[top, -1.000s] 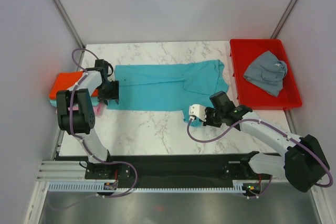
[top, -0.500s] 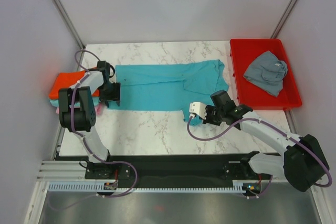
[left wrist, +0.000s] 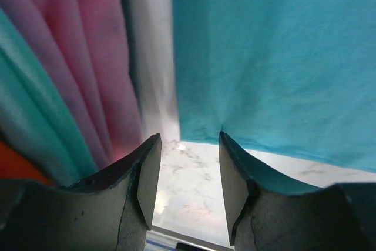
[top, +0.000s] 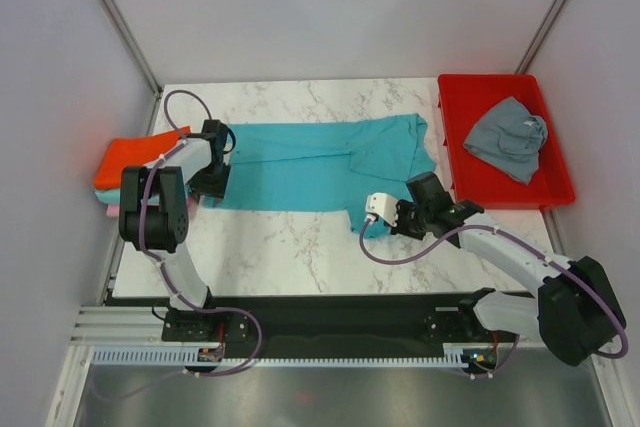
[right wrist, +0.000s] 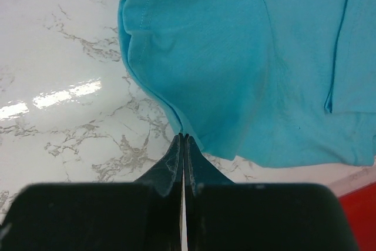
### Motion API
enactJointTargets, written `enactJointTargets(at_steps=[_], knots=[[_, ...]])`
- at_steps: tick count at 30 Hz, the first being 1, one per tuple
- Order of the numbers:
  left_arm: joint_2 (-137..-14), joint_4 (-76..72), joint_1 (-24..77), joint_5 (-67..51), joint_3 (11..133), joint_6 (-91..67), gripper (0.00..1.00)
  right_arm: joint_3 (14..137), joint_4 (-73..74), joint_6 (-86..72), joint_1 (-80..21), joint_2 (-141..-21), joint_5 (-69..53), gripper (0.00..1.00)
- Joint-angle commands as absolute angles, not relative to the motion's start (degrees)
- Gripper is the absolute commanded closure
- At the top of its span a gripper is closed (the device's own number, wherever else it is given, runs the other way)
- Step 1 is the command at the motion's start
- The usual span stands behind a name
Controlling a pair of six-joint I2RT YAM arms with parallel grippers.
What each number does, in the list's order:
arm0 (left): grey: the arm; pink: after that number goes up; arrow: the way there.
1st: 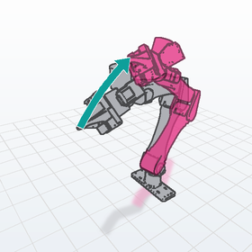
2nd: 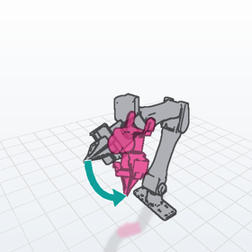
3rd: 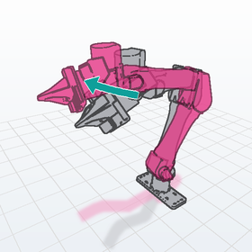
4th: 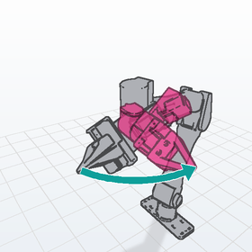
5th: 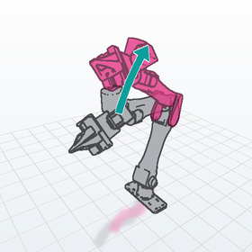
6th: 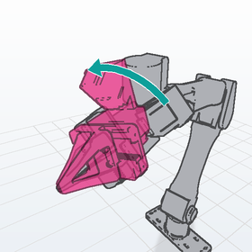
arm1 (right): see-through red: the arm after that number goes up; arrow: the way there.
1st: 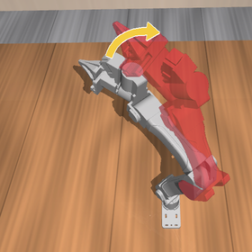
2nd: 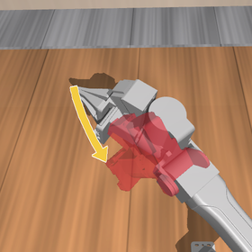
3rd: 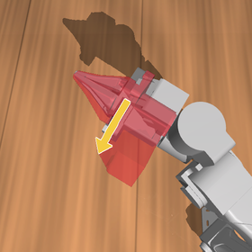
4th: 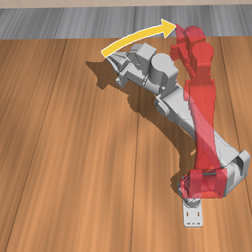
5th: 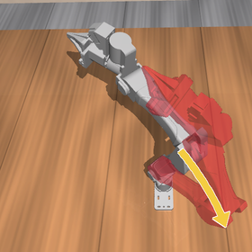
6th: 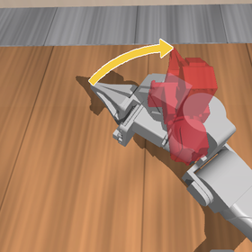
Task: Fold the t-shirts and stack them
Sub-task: Fold the tshirt
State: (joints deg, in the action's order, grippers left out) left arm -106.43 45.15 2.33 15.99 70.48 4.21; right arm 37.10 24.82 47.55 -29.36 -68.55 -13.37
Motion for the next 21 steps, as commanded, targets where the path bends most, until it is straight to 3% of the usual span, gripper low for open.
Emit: enactJointTargets(at_steps=[1, 13, 21], knots=[[-103.1, 42.9, 2.11, 25.83, 69.79, 9.75, 0.49, 36.83, 23.64, 47.11, -28.92, -67.5, -13.71, 1.0], [-103.97, 45.88, 2.46, 14.87, 69.79, 8.09, 0.49, 36.04, 22.94, 47.02, -28.48, -66.97, -13.89, 1.0], [-105.73, 46.23, 2.46, 13.71, 69.87, 7.38, 0.49, 36.04, 23.12, 46.58, -28.04, -66.8, -13.8, 1.0]])
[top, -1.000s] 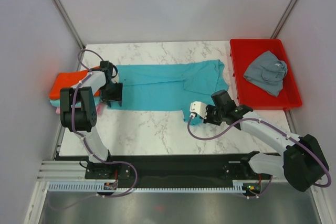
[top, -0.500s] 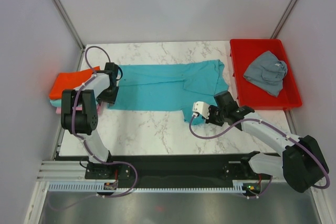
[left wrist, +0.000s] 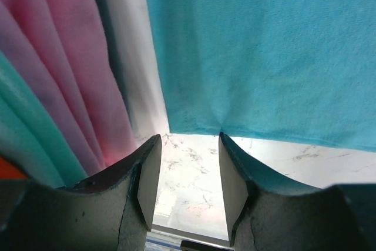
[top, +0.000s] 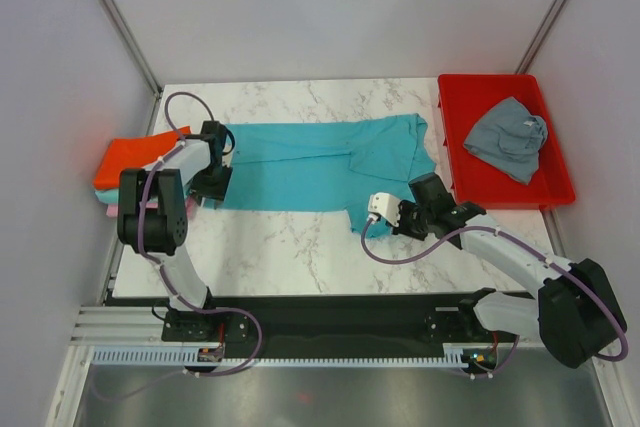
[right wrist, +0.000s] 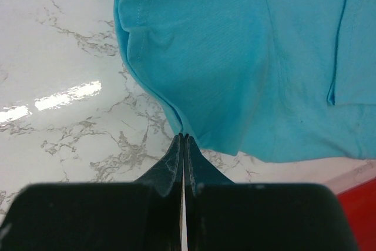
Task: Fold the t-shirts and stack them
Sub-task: Fold the tshirt
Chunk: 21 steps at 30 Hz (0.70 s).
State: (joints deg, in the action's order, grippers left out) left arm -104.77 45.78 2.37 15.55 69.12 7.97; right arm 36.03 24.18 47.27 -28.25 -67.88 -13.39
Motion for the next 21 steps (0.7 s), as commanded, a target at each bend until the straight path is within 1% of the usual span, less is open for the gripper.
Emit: enactJointTargets(at_steps=[1, 6, 12, 15, 19, 21], knots=[[-105.99, 46.23, 2.46, 13.71, 70.05, 7.38, 0.49, 36.12, 23.12, 46.58, -28.04, -66.97, -13.71, 1.0], [-107.84, 46.14, 2.37, 13.19, 71.28, 6.94, 0.5, 36.47, 23.03, 46.84, -27.95, -67.32, -13.45, 1.0], [-108.46, 46.23, 2.29, 13.01, 71.46, 6.68, 0.55, 37.18, 23.03, 47.2, -27.51, -68.55, -13.71, 1.0], [-108.37, 46.23, 2.11, 12.66, 71.37, 6.5, 0.61, 37.7, 23.03, 47.11, -27.42, -69.43, -13.71, 1.0], [-108.28, 46.23, 2.02, 12.74, 71.19, 6.42, 0.63, 37.88, 22.59, 47.02, -27.33, -69.87, -13.8, 1.0], [-108.37, 46.14, 1.93, 12.74, 71.19, 6.42, 0.65, 37.88, 22.59, 46.67, -27.33, -69.87, -13.89, 1.0]])
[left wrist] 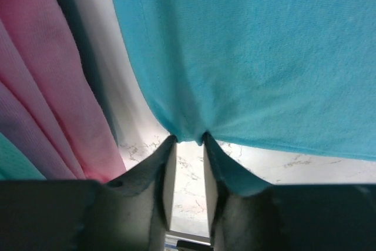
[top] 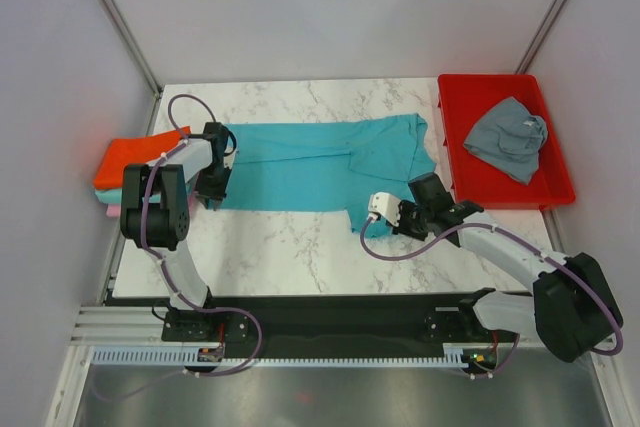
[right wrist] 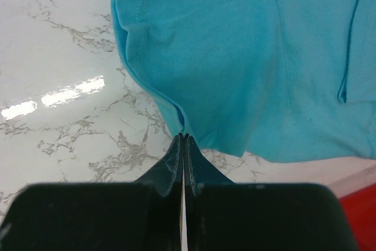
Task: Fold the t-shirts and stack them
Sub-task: Fold the tshirt
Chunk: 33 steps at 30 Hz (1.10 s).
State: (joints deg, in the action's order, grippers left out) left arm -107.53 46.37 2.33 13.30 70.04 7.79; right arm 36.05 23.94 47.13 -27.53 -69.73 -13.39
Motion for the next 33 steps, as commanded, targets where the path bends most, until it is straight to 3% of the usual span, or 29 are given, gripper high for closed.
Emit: enactJointTargets(at_steps=[1, 7, 19, 33], knots=[[-108.28, 46.14, 1.93, 12.74, 71.19, 6.33, 0.7, 37.88, 22.5, 46.5, -27.33, -69.87, -13.97, 1.0], [-106.62, 46.23, 1.85, 13.88, 71.19, 6.68, 0.98, 37.71, 22.41, 45.7, -27.16, -68.73, -13.01, 1.0], [-96.95, 48.78, 1.93, 12.75, 70.84, 7.56, 0.98, 41.65, 25.22, 41.93, -24.08, -60.3, -9.94, 1.0], [-102.3, 55.02, 4.57, 9.05, 81.29, 10.55, 0.98, 54.92, 19.17, 38.41, -19.69, -67.93, -9.14, 1.0]])
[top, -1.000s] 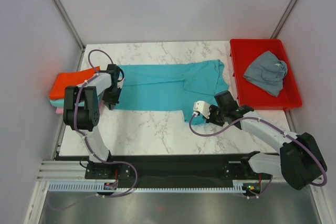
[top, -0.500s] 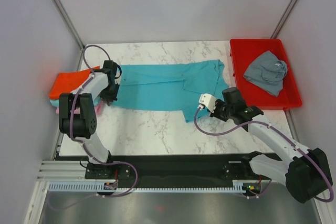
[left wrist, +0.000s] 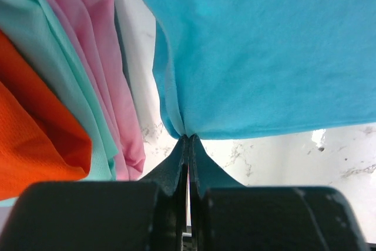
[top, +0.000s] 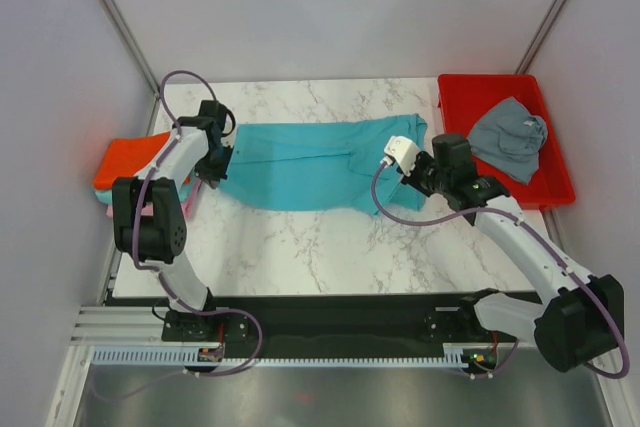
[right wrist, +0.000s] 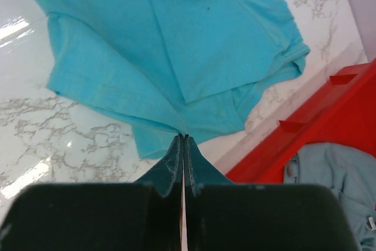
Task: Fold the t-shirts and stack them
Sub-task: Fold the tshirt
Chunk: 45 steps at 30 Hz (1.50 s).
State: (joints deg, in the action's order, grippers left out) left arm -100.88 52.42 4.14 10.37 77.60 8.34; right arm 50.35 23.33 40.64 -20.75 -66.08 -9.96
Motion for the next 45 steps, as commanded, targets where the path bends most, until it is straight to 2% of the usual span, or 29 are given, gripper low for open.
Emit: enactJointTargets(at_steps=[1, 14, 23, 38, 45], knots=[[-102.48, 55.02, 4.57, 9.14, 81.91, 10.46, 0.98, 55.71, 18.64, 38.32, -19.34, -68.64, -8.97, 1.0], [-107.22, 53.88, 4.22, 10.98, 90.7, 9.75, 0.98, 63.98, 10.9, 36.03, -16.0, -79.01, -7.82, 1.0], [-113.99, 53.88, 3.78, 13.01, 98.78, 9.23, 0.98, 71.8, 6.07, 36.12, -14.06, -92.0, -7.12, 1.0], [-128.14, 53.53, 3.08, 15.55, 114.6, 9.84, 0.98, 92.88, 4.48, 35.25, -12.92, -114.41, -5.45, 1.0], [-133.5, 53.35, 3.08, 16.17, 121.63, 10.46, 0.98, 99.57, 4.48, 34.8, -12.3, -121.28, -3.96, 1.0]])
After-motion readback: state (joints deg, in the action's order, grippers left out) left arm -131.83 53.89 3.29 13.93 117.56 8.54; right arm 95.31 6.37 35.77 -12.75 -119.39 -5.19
